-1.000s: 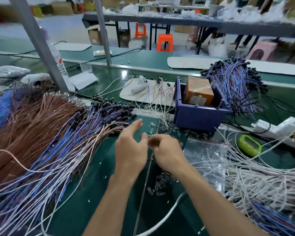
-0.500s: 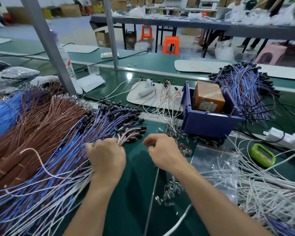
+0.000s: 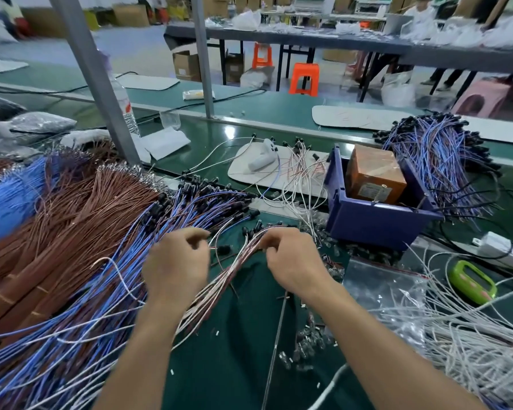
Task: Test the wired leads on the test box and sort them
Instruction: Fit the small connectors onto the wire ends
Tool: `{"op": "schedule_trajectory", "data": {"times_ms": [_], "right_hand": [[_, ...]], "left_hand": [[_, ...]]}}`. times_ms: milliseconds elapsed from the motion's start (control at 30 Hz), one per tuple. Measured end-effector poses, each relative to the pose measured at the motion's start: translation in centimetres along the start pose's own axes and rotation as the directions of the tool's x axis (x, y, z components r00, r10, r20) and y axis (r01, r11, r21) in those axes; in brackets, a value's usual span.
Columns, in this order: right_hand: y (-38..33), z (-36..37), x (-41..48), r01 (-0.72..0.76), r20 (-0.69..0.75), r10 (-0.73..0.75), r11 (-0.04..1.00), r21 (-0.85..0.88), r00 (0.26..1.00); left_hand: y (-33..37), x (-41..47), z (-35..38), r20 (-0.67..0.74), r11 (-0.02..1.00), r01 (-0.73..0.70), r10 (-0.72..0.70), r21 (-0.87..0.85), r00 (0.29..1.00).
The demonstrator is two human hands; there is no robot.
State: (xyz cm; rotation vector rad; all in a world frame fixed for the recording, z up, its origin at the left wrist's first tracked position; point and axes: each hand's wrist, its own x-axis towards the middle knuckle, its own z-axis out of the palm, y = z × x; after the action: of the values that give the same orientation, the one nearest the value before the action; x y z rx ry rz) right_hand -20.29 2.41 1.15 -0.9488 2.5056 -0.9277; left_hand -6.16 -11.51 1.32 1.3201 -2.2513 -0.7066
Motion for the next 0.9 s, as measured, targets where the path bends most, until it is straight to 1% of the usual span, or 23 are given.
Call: {"op": "schedule_trajectory", "data": {"times_ms": [33, 67, 100, 167, 200, 233, 267, 333, 400, 467, 533, 567, 600, 633, 667, 700, 733, 767, 800, 867, 900], "right_hand": [[-0.4, 0.0, 0.1, 0.038, -0.017, -0.038, 0.999, -0.016, 0.999], [-1.0, 0.0, 0.2, 0.078, -0.009, -0.079, 0.996, -0.039, 0.997], [-1.8, 0.2, 0.5, 0.123, 0.031, -0.121, 0.99, -0.076, 0.992], [-3.2, 0.5, 0.8, 0.213, 0.184, -0.177, 0.956, -0.2, 0.967], [-3.6, 0.6, 0.7, 0.252, 0.269, -0.182, 0.933, -0.256, 0.946], [-3.9, 0.7, 0.8, 0.278, 0.323, -0.179, 0.914, -0.294, 0.93], [-3.9, 0.8, 0.8, 0.289, 0.339, -0.175, 0.902, -0.321, 0.924], [-3.7, 0.9, 0.9, 0.279, 0.319, -0.167, 0.896, -0.346, 0.933], [-3.5, 1.1, 0.8, 0.254, 0.303, -0.155, 0.912, -0.322, 0.94], [-3.1, 1.1, 0.9, 0.239, 0.295, -0.15, 0.925, -0.294, 0.944], [-2.9, 0.9, 1.1, 0.223, 0.3, -0.136, 0.934, -0.277, 0.944], [-2.8, 0.8, 1.3, 0.216, 0.306, -0.129, 0.939, -0.269, 0.943], [-2.7, 0.7, 1.4, 0.208, 0.31, -0.122, 0.943, -0.26, 0.943], [-2.7, 0.7, 1.5, 0.2, 0.309, -0.118, 0.947, -0.251, 0.944], [-2.6, 0.7, 1.6, 0.194, 0.304, -0.115, 0.951, -0.242, 0.946], [-2.5, 0.7, 1.6, 0.187, 0.301, -0.113, 0.955, -0.231, 0.947], [-2.4, 0.8, 1.6, 0.18, 0.305, -0.108, 0.959, -0.218, 0.946], [-2.4, 0.8, 1.6, 0.174, 0.314, -0.101, 0.962, -0.212, 0.944], [-2.4, 0.8, 1.5, 0.171, 0.32, -0.096, 0.962, -0.215, 0.942], [-2.8, 0.5, 1.4, 0.159, 0.28, -0.087, 0.956, -0.246, 0.956], [-3.2, 0.3, 1.3, 0.148, 0.211, -0.093, 0.953, -0.263, 0.973]], "left_hand": [[-0.8, 0.6, -1.0, -0.012, 0.999, 0.0, 0.001, 0.05, 1.0], [-1.2, 1.2, -1.8, 0.02, 0.992, -0.002, -0.001, 0.126, 1.0], [-1.4, 1.6, -2.3, 0.069, 0.975, -0.013, -0.002, 0.221, 0.998], [-1.2, 1.8, -2.0, 0.163, 0.924, -0.083, 0.023, 0.374, 0.986], [-1.0, 1.7, -1.6, 0.194, 0.901, -0.127, 0.048, 0.415, 0.98], [-0.7, 1.6, -1.2, 0.217, 0.88, -0.163, 0.07, 0.445, 0.974], [-0.5, 1.6, -0.8, 0.239, 0.86, -0.192, 0.085, 0.473, 0.967], [-0.3, 2.1, -0.3, 0.294, 0.825, -0.247, 0.103, 0.508, 0.95], [0.1, 2.9, 0.1, 0.351, 0.849, -0.249, 0.081, 0.466, 0.933], [0.5, 3.6, 0.5, 0.387, 0.92, -0.185, 0.041, 0.344, 0.921], [0.9, 4.3, 1.0, 0.42, 0.991, -0.041, -0.018, 0.131, 0.907], [1.1, 4.6, 1.0, 0.458, 0.997, 0.072, -0.065, 0.001, 0.886], [1.2, 4.9, 0.9, 0.491, 0.978, 0.177, -0.1, -0.112, 0.866], [1.2, 5.2, 0.7, 0.486, 0.957, 0.227, -0.115, -0.178, 0.867], [1.2, 5.8, 0.4, 0.449, 0.955, 0.221, -0.113, -0.196, 0.887], [1.2, 6.4, -0.2, 0.375, 0.979, 0.15, -0.089, -0.138, 0.923], [1.2, 6.9, -1.0, 0.281, 0.998, 0.059, -0.049, -0.029, 0.959], [1.1, 7.2, -1.8, 0.173, 0.995, -0.021, 0.004, 0.097, 0.985], [1.2, 7.5, -2.8, 0.067, 0.979, -0.073, 0.061, 0.189, 0.996], [1.8, 7.3, -4.1, -0.126, 0.952, -0.141, 0.18, 0.271, 0.976], [2.3, 6.9, -4.5, -0.194, 0.94, -0.183, 0.245, 0.289, 0.95]]}}
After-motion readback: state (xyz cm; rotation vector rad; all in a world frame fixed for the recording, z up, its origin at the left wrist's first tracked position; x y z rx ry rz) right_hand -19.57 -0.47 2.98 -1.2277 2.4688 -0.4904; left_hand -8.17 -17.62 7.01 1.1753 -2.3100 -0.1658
